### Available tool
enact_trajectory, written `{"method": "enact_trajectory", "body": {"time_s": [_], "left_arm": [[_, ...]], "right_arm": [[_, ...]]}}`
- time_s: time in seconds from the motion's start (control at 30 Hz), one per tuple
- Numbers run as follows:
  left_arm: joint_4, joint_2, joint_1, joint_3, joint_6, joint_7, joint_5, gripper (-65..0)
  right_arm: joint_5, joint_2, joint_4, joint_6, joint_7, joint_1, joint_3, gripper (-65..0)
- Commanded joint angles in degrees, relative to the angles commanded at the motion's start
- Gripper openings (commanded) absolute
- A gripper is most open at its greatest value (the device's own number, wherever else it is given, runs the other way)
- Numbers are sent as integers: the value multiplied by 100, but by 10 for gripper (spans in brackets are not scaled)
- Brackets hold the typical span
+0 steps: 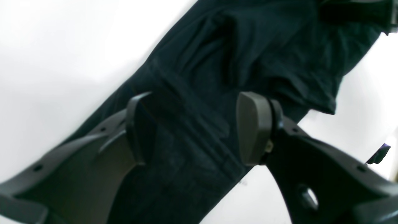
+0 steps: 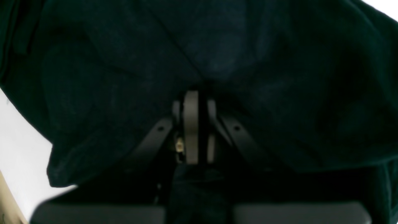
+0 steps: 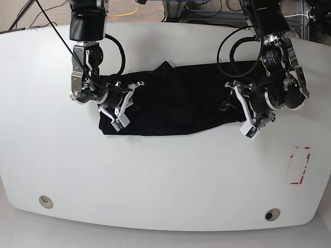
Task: Layout the t-shirt on the table in an organized manner, then fold the t-shirt properly
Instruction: 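Release the strip end and move the left gripper toward the strip's middle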
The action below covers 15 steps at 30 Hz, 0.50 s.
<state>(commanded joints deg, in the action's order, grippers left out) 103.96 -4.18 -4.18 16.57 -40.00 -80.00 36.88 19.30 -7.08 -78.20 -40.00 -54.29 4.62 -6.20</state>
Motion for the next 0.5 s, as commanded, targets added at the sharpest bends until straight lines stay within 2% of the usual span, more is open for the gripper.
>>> {"method": "enact_trajectory", "body": {"time_s": [0.17, 0.23, 0.37, 0.5], "left_arm": [[-237, 35, 9, -18, 505, 0, 18, -271], [-387, 35, 0, -18, 760, 0, 18, -251], [-466, 35, 9, -26, 1420, 0, 26, -215], [-466, 26, 9, -273, 1516, 4, 0, -217]], "right_arm": [[0, 9, 0, 0, 0, 0, 0, -617], [0, 9, 0, 0, 0, 0, 0, -617], [0, -9, 0, 0, 0, 9, 0, -617], [0, -9, 0, 0, 0, 9, 0, -617]]}}
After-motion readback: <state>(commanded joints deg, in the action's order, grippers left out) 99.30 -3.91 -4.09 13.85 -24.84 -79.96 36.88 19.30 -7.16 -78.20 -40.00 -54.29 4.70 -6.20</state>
